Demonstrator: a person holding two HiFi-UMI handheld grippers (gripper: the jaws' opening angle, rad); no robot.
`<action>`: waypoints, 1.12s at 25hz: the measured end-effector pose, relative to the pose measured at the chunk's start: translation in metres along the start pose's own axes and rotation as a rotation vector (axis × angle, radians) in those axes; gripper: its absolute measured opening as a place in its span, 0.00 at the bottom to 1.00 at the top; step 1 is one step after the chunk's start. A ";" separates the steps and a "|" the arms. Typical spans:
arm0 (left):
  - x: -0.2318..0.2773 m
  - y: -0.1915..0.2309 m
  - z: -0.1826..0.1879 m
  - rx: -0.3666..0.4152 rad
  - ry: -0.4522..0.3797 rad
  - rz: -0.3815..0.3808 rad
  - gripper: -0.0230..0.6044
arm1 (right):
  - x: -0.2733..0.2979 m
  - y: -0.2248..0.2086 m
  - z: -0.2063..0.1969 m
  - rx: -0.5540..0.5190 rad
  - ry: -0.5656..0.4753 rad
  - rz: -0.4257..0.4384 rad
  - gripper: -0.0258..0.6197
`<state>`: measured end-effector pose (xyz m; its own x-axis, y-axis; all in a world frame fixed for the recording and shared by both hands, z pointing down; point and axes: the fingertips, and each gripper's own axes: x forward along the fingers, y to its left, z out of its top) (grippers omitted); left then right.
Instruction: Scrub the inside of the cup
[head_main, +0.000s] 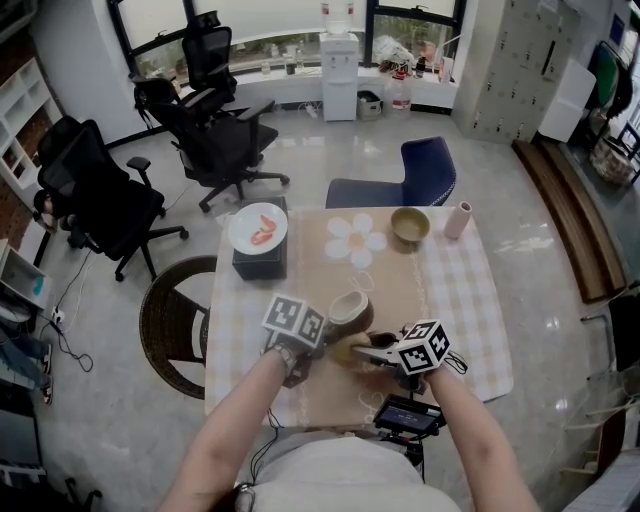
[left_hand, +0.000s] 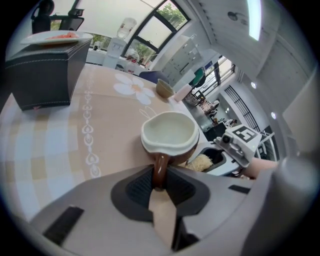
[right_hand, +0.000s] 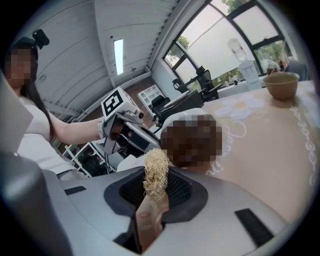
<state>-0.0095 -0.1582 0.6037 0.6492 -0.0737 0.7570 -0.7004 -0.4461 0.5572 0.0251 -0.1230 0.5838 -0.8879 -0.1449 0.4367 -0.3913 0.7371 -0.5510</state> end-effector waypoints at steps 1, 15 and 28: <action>0.000 0.000 0.000 0.030 0.004 0.008 0.13 | -0.001 0.004 0.001 -0.033 0.013 0.010 0.18; -0.002 0.002 -0.001 0.598 0.076 0.177 0.13 | -0.043 0.045 0.028 -0.233 -0.003 0.020 0.18; 0.012 0.000 -0.017 0.859 0.082 0.207 0.13 | -0.086 0.018 0.071 -0.199 -0.252 -0.193 0.19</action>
<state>-0.0065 -0.1440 0.6190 0.4876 -0.1777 0.8548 -0.3156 -0.9488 -0.0172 0.0774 -0.1438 0.4854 -0.8436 -0.4338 0.3165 -0.5249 0.7905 -0.3155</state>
